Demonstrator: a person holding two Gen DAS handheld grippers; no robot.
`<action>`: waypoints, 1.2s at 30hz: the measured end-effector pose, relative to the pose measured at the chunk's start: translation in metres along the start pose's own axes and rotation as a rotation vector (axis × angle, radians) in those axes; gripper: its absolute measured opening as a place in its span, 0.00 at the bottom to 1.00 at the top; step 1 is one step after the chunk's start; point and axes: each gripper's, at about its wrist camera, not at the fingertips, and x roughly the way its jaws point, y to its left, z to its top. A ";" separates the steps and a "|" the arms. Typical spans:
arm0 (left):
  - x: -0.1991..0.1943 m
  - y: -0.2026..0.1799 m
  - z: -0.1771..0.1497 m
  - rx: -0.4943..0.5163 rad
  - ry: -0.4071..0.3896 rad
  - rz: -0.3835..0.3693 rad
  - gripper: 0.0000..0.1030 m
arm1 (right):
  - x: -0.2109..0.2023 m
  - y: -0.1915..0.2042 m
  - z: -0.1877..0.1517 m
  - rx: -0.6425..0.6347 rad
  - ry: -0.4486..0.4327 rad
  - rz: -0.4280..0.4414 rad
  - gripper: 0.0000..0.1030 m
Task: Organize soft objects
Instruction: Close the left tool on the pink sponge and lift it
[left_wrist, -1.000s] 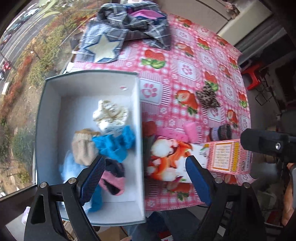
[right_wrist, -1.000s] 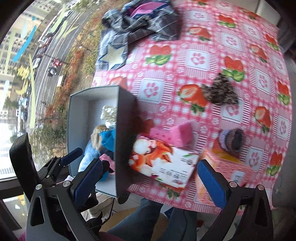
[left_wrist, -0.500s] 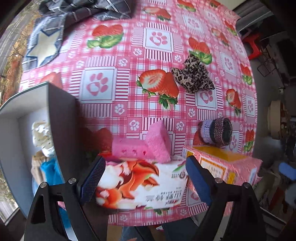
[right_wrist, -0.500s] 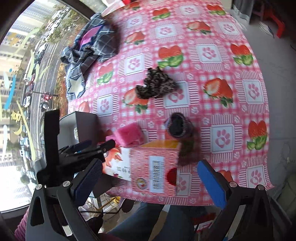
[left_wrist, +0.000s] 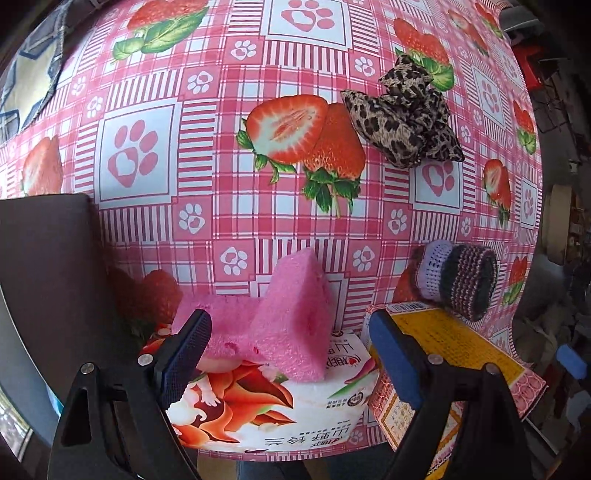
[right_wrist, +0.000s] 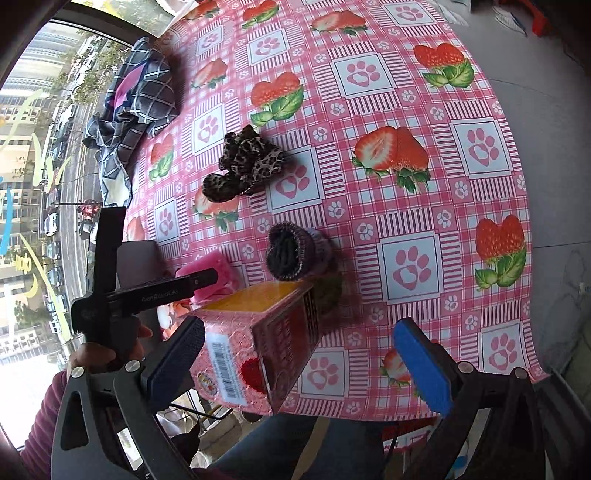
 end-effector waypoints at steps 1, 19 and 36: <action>0.001 -0.001 0.001 0.003 0.004 -0.006 0.82 | 0.003 -0.001 0.004 0.001 0.005 0.002 1.00; -0.004 -0.004 0.026 -0.017 -0.061 0.010 0.25 | 0.132 -0.012 0.064 -0.044 0.293 -0.094 1.00; -0.057 -0.018 0.050 0.017 -0.240 0.092 0.76 | 0.049 -0.106 0.057 0.103 0.025 -0.224 1.00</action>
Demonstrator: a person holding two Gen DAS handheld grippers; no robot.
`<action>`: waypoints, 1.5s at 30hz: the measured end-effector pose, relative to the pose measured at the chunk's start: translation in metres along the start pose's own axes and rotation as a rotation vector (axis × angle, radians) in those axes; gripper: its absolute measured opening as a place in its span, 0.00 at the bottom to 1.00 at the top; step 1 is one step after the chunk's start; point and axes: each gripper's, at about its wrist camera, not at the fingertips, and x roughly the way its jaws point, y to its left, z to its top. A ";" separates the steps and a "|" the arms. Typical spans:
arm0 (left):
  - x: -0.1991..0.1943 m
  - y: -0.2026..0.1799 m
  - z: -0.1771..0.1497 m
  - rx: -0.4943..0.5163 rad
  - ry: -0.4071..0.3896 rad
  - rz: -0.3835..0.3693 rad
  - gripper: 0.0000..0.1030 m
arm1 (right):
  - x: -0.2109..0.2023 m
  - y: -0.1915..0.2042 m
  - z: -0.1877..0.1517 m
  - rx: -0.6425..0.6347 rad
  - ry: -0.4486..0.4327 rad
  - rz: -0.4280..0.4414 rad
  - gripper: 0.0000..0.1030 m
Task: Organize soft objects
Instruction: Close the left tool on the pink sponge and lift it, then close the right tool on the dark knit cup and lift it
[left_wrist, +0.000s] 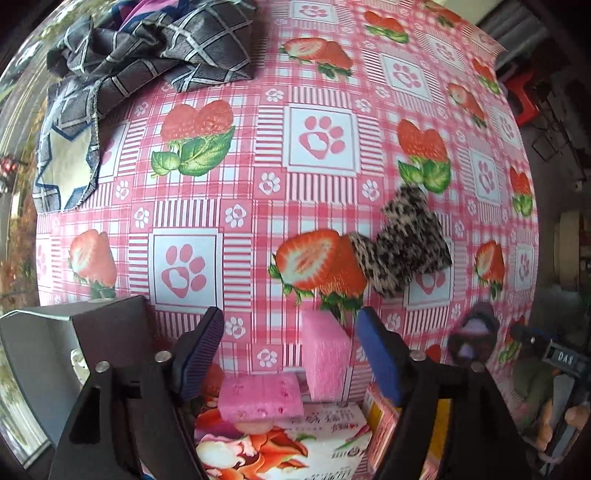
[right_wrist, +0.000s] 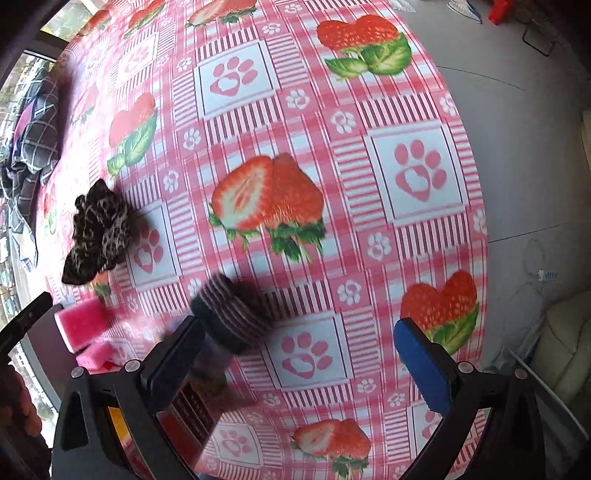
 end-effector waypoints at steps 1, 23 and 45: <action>0.000 -0.006 -0.006 0.022 0.010 0.002 0.76 | 0.002 -0.005 -0.006 0.001 0.008 0.008 1.00; 0.017 0.035 -0.033 0.008 0.050 0.195 0.77 | 0.000 0.039 -0.056 -0.095 -0.004 0.058 1.00; 0.047 0.024 -0.025 0.382 0.126 0.238 0.77 | 0.032 0.076 -0.048 -0.131 0.027 0.047 1.00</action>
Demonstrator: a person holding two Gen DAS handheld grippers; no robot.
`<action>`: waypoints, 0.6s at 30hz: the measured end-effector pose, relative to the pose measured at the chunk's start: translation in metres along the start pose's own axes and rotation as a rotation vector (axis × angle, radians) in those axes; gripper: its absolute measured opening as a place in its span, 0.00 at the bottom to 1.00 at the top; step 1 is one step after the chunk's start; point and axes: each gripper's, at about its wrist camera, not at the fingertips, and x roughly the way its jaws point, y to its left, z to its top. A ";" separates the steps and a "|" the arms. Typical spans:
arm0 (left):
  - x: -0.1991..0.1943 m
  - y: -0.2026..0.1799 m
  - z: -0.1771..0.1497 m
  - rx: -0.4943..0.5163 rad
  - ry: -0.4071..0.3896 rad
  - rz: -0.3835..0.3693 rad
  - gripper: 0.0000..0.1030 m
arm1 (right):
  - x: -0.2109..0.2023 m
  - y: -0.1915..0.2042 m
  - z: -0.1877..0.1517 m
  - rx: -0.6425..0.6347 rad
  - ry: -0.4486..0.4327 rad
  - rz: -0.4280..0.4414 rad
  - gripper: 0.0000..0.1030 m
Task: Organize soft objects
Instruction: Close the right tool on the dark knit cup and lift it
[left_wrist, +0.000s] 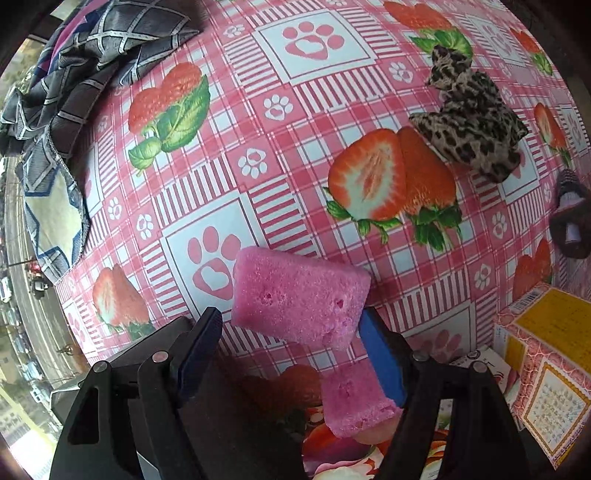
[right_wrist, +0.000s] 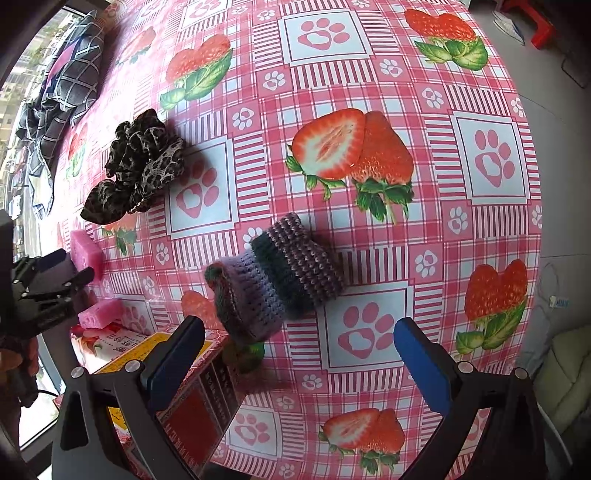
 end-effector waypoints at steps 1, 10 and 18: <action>0.003 -0.001 0.000 -0.003 0.003 0.015 0.77 | 0.001 0.000 0.000 0.001 0.002 0.002 1.00; 0.003 0.009 0.029 -0.199 -0.058 -0.011 0.77 | -0.002 0.001 -0.006 -0.003 -0.007 0.002 1.00; -0.013 0.021 0.023 -0.197 -0.074 -0.027 0.77 | -0.003 0.007 0.005 -0.018 -0.014 0.001 1.00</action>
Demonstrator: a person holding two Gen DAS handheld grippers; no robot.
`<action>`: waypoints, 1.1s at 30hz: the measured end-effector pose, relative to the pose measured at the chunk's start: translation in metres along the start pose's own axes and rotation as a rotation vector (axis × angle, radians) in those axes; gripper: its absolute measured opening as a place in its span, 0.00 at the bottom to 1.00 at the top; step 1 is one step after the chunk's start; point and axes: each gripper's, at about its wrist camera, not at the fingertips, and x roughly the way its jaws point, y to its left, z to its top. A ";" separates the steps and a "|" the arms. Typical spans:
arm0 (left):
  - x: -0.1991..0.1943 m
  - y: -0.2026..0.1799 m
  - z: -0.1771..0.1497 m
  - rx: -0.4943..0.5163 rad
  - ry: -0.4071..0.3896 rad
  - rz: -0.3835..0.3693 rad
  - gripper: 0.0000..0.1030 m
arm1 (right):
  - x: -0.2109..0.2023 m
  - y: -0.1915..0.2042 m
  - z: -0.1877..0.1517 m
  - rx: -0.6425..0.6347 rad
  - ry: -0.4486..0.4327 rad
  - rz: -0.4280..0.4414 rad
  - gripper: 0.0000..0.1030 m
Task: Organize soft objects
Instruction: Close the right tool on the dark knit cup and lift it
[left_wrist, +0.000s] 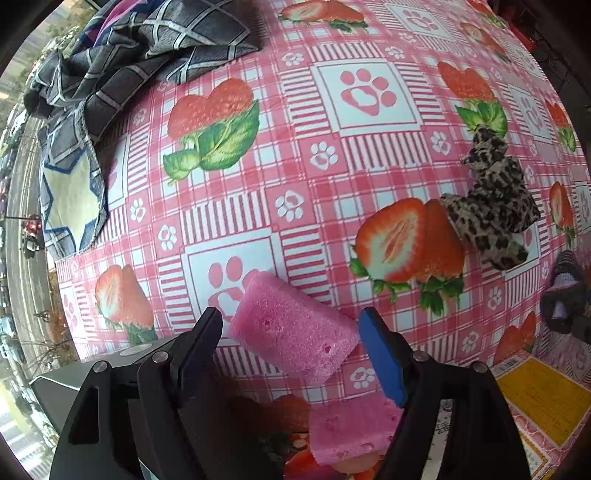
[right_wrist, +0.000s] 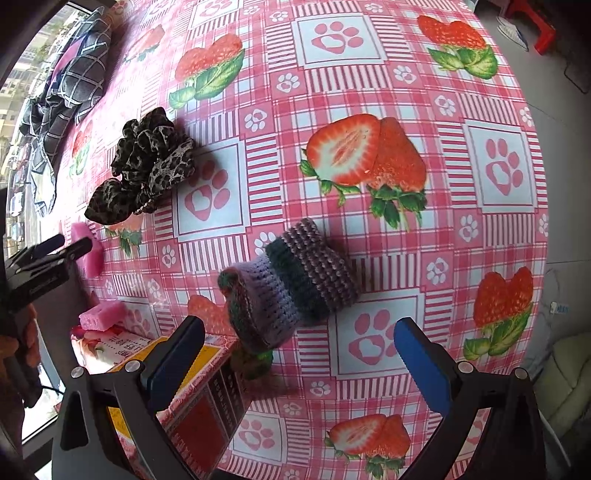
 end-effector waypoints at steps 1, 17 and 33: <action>0.003 0.002 -0.001 -0.003 0.012 0.000 0.77 | 0.003 0.003 0.002 -0.004 0.001 -0.006 1.00; 0.032 0.009 -0.036 -0.320 0.144 -0.042 0.78 | 0.045 0.013 0.018 -0.044 0.057 -0.087 1.00; 0.048 0.010 -0.041 -0.493 0.101 -0.163 0.80 | 0.058 0.018 0.014 -0.078 0.066 -0.137 1.00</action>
